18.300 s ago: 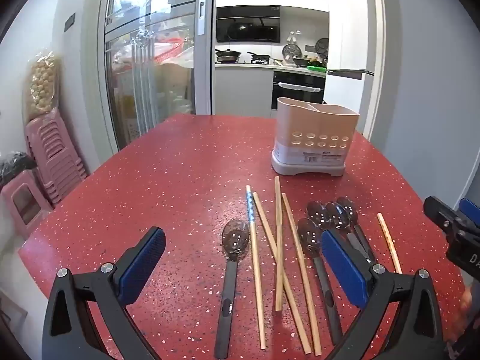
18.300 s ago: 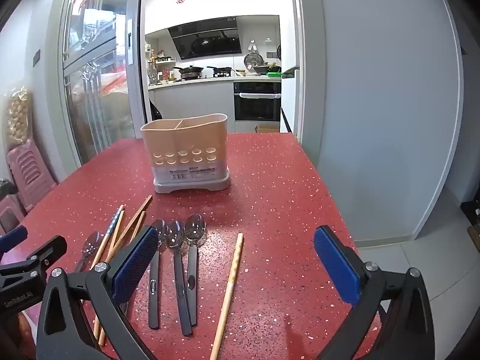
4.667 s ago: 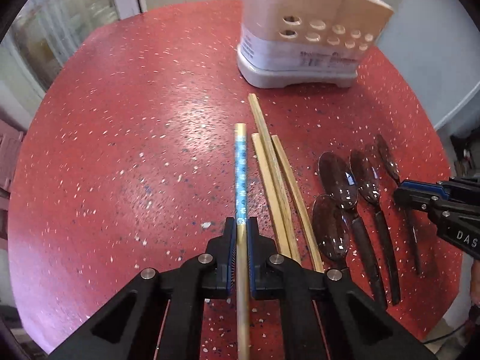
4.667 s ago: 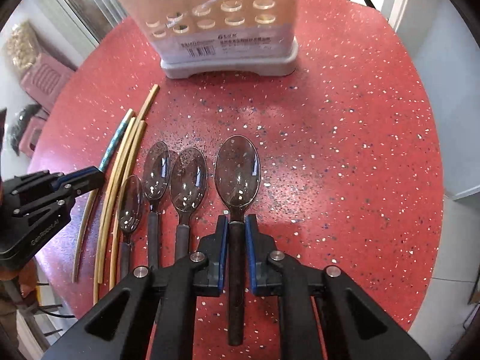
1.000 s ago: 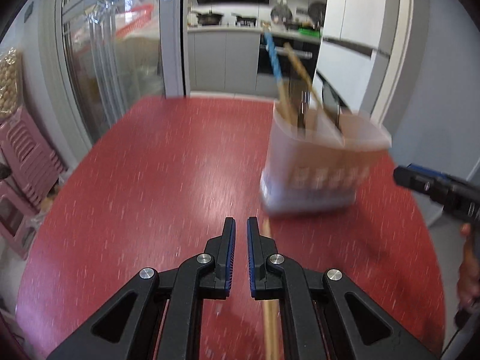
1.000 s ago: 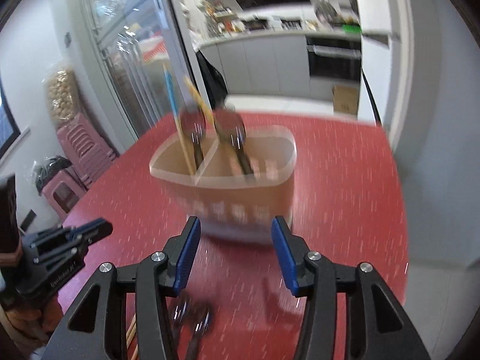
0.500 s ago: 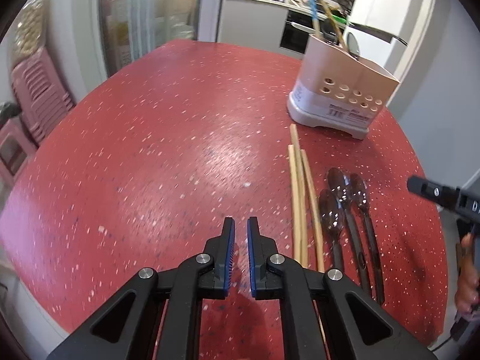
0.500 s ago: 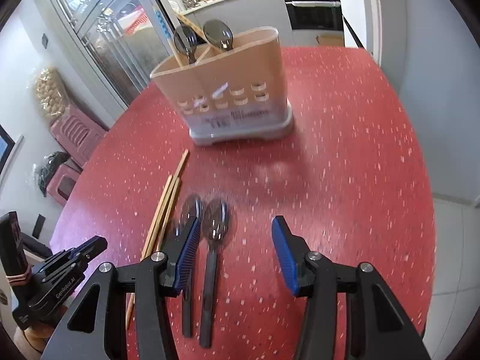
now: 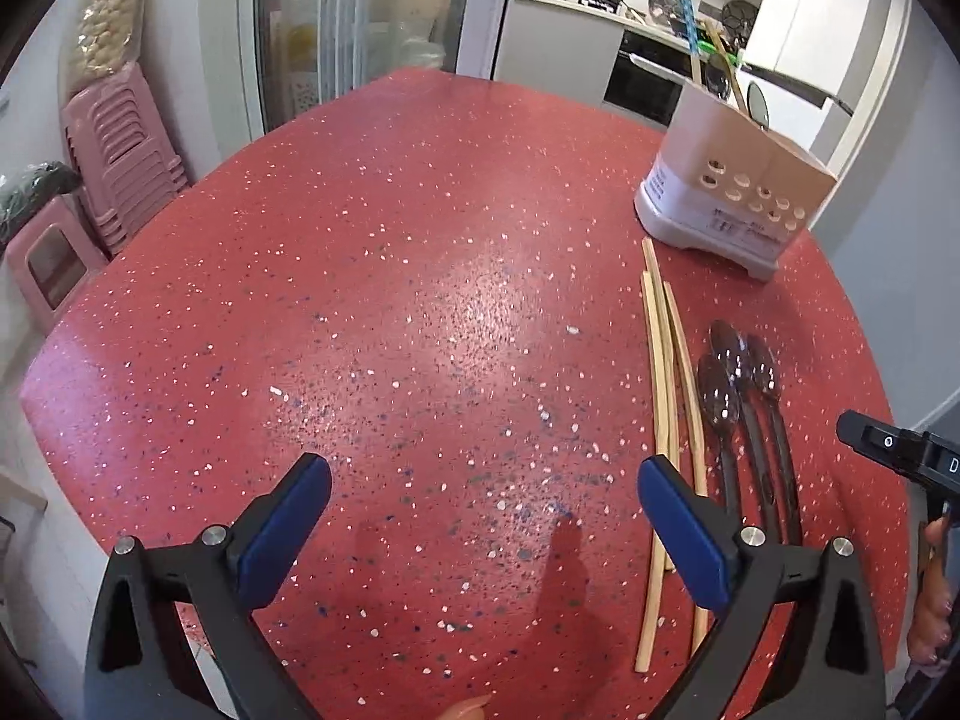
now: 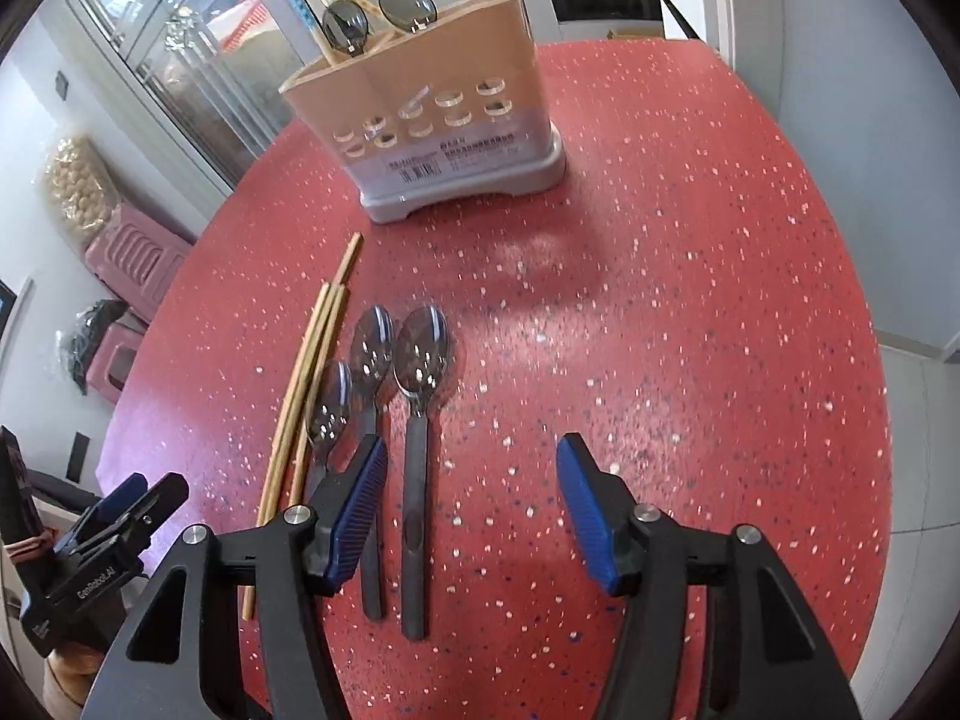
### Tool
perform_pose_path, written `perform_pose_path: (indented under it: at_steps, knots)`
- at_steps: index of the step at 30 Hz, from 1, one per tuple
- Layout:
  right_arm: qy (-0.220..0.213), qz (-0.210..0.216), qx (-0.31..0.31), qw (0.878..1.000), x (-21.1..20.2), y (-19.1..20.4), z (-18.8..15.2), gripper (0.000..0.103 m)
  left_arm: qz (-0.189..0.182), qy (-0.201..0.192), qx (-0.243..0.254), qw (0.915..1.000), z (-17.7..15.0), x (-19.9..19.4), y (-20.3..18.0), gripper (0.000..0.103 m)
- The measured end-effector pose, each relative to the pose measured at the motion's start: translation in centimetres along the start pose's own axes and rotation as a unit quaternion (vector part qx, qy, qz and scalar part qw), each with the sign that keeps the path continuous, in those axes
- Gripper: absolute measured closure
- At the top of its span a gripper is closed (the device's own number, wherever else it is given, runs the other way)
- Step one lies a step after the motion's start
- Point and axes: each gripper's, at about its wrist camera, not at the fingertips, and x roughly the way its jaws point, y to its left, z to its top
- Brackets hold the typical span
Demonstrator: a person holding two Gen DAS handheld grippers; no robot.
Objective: Organize utensils
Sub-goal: 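Move both tools back over the remaining utensils on the table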
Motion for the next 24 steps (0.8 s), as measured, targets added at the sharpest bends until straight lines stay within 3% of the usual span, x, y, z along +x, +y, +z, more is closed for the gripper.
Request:
perform_pose_path:
  at_steps: [10, 24]
  knots:
    - [0.035, -0.030, 0.001, 0.999, 1.9, 0.6, -0.6, 0.041, 0.002, 0.028, 0.056, 0.9980, 1.0, 1.9, -3.5, 0.000]
    - [0.042, -0.042, -0.017, 0.998, 2.6, 1.5, -0.4, 0.041, -0.007, 0.061, 0.080, 0.9949, 3.7, 5.5, -5.2, 0.000]
